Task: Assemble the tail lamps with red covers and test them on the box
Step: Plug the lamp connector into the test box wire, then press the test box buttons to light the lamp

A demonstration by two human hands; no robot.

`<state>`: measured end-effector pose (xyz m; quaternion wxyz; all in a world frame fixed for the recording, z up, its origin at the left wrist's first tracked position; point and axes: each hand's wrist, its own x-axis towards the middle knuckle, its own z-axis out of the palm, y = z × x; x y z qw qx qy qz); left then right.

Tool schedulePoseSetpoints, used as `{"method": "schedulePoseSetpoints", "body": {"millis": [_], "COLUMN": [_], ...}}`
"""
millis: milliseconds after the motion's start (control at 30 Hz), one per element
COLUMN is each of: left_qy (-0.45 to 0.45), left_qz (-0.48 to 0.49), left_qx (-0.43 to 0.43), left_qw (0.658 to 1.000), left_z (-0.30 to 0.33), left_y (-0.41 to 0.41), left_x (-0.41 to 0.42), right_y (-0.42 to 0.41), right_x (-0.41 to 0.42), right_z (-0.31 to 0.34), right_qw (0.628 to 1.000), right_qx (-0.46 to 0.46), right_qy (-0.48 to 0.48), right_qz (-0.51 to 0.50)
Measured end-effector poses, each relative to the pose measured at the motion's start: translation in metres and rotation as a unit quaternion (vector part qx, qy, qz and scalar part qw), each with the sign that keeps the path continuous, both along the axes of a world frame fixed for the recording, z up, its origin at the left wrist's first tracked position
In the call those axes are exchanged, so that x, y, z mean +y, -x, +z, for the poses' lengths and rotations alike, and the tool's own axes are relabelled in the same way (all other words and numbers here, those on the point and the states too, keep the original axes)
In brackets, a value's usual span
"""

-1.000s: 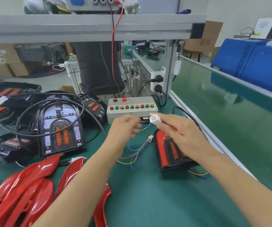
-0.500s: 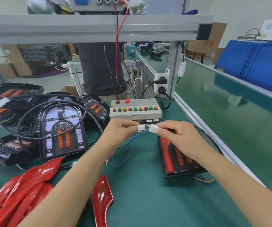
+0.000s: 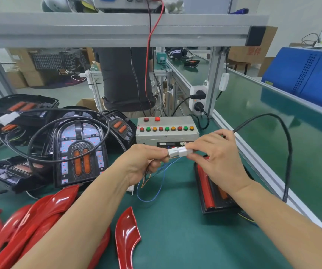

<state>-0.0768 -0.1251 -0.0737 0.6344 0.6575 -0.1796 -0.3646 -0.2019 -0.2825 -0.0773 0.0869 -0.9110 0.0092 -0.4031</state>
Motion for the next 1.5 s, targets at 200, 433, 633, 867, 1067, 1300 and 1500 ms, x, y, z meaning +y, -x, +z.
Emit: {"method": "schedulePoseSetpoints", "body": {"millis": [200, 433, 633, 867, 1067, 1300, 1500], "left_qy": [-0.018, -0.021, -0.077, -0.179, -0.304, -0.465, -0.485], "left_qz": [0.0, -0.028, -0.028, -0.13, 0.018, -0.003, 0.015], "left_qx": [-0.033, -0.062, -0.11, -0.277, -0.521, -0.535, -0.563], "left_qw": [0.999, 0.997, 0.991, 0.935, 0.797, 0.705, 0.669], "left_z": [-0.005, -0.006, -0.02, -0.024, -0.004, -0.003, -0.011], "left_y": [-0.002, -0.008, -0.007, -0.006, -0.049, -0.078, -0.085], "left_x": [0.004, 0.006, 0.003, 0.013, -0.006, -0.036, -0.042], "right_y": [-0.003, -0.013, -0.017, 0.064, 0.114, 0.098, 0.092], "right_x": [0.001, 0.005, 0.022, -0.012, -0.033, -0.024, -0.02], "right_z": [-0.007, -0.007, -0.004, 0.013, -0.036, -0.051, -0.044], "right_qw": [1.0, 0.996, 0.978, 0.966, 0.659, 0.606, 0.552], "right_qx": [0.005, 0.049, 0.186, 0.111, 0.182, 0.082, 0.037], "right_qy": [-0.002, 0.011, 0.078, -0.176, -0.729, -0.781, -0.826], "right_qz": [0.026, 0.08, 0.042, -0.153, 0.039, 0.126, 0.113]}}
